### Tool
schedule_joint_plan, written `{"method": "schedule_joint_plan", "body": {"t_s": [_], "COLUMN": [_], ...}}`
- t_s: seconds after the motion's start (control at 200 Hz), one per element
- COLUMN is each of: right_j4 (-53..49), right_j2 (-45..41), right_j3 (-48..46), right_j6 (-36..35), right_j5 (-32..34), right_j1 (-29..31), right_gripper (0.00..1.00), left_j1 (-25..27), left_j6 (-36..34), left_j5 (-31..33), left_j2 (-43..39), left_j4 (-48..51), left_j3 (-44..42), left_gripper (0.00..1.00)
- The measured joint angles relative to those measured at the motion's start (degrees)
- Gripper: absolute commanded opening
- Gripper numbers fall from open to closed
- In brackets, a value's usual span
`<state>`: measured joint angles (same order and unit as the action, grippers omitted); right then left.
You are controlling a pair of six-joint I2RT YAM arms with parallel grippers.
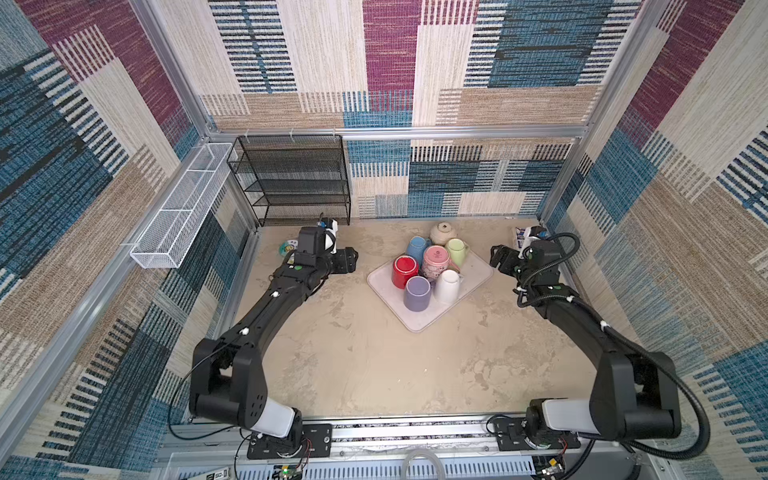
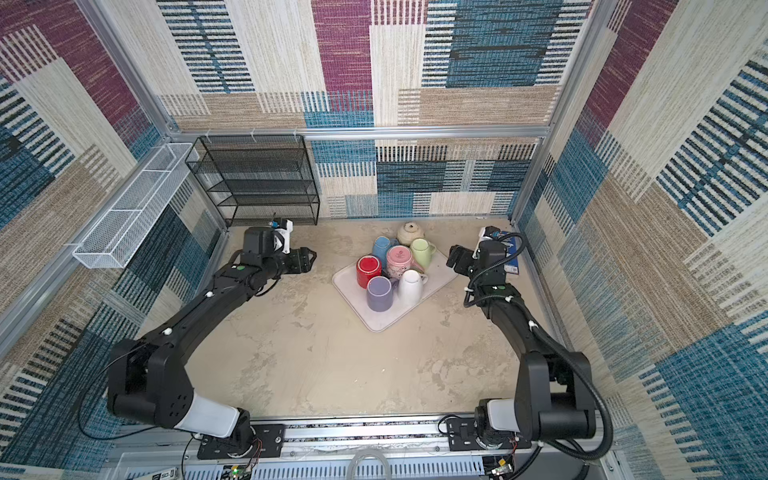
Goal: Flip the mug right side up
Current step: 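Raise both arms and move both grippers toward the tray corners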
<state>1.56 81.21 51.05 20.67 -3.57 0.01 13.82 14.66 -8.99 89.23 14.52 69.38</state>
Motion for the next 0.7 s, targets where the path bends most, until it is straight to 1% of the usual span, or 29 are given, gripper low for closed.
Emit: {"method": "schedule_joint_plan", "body": {"t_s": [0.1,0.28,0.371,0.496,0.626,0.701], "right_j4": [-1.2,-2.3,-2.8,-3.0,-3.1,-3.1], "right_j2": [7.1,18.6,23.9,28.3,31.1,32.6], "right_j3": [4.3,11.6,15.3,17.5,18.4,19.0], "right_j6": [0.6,2.2,2.4,2.4,2.4,2.4], "right_j5": [-1.2,-3.3,-3.5,-3.4,-3.4,-3.7], "right_j1": [-0.1,-1.4,-1.7,-1.7,-2.7,-3.4], "right_gripper": [0.86,0.71,0.68,0.65,0.61,0.6], "left_j1": [1.3,1.9,2.1,2.4,2.8,3.4], "left_j6": [1.9,4.1,4.7,5.1,5.3,5.7], "left_j5": [1.3,2.7,2.8,2.5,1.7,1.2], "left_j2": [4.1,11.9,16.2,20.3,23.3,24.7], "left_j4": [2.7,5.4,5.7,6.1,5.8,5.4], "left_j3": [1.7,5.3,7.6,9.6,11.6,12.2], "left_gripper": [0.7,0.64,0.63,0.59,0.56,0.55]}}
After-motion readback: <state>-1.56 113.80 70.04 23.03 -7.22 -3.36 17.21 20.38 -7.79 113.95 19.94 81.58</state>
